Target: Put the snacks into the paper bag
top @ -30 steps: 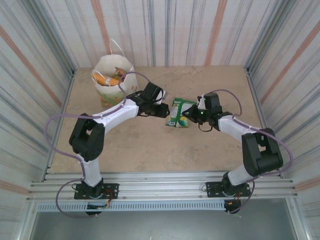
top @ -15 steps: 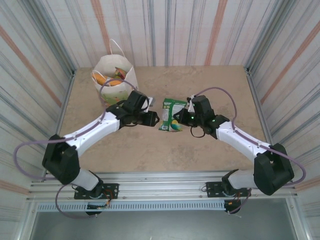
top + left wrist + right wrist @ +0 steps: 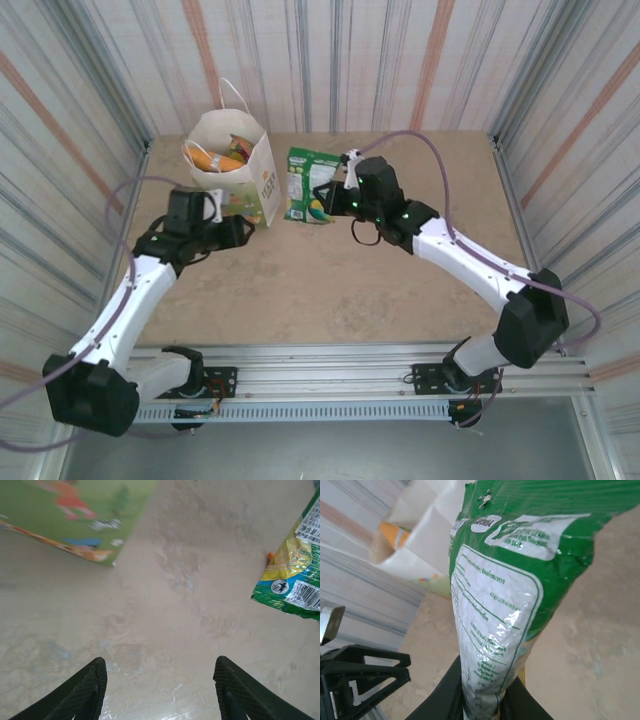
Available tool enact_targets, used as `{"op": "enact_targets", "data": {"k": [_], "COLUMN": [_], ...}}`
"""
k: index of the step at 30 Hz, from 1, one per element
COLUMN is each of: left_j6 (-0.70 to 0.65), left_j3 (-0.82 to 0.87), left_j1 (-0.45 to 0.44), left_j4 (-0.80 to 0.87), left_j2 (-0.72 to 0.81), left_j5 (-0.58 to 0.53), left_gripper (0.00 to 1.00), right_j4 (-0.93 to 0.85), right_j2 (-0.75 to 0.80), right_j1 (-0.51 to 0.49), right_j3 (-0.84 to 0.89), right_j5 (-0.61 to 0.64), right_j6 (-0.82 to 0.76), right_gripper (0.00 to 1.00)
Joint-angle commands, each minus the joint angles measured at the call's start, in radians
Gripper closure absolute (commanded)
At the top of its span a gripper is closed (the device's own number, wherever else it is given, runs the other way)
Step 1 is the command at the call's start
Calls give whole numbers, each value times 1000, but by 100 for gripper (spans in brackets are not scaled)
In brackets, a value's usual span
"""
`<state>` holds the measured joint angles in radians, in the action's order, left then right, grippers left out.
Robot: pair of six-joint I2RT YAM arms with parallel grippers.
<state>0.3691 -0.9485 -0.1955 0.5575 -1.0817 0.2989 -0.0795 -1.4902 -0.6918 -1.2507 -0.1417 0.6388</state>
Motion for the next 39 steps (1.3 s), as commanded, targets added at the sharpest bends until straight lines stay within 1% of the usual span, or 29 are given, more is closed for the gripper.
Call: {"op": "enact_targets", "data": {"k": [1, 4, 8, 13, 19, 24, 30, 32, 33, 34, 36, 39], "left_j6": [-22, -28, -40, -60, -80, -91, -107, -110, -112, -114, -117, -117], "left_j3": [19, 14, -12, -65, -132, -181, -230, -241, -246, -251, -256, -250], "left_j1": [113, 223, 329, 404, 436, 439, 439, 439, 439, 439, 438, 439], "left_j4": [20, 12, -5, -21, -41, -55, -53, -53, -52, -49, -45, -44], "left_j2": [38, 42, 22, -39, -133, -199, -245, -253, -259, -262, -264, -262], "left_j5": [127, 201, 258, 282, 279, 284, 283, 281, 281, 283, 282, 283], "left_gripper": [39, 39, 39, 39, 39, 39, 39, 39, 39, 39, 39, 39], "right_j4": [76, 106, 146, 228, 265, 259, 238, 234, 232, 229, 225, 203], "right_j2": [-68, -143, -239, -348, -502, -651, -806, -843, -858, -868, -869, -860], "right_j1": [-17, -26, -37, -62, -81, -81, -80, -79, -78, -77, -75, -74], "right_j3": [-121, -227, -368, -517, -741, -919, -1099, -1134, -1148, -1155, -1156, -1156], "right_j5": [7, -8, -25, -19, -1, -4, -21, -27, -30, -35, -43, -49], "right_j6": [-78, -111, -153, -195, -252, -294, -334, -349, -352, -350, -351, -360], "right_gripper": [99, 99, 100, 100, 99, 100, 98, 92, 86, 77, 65, 57]}}
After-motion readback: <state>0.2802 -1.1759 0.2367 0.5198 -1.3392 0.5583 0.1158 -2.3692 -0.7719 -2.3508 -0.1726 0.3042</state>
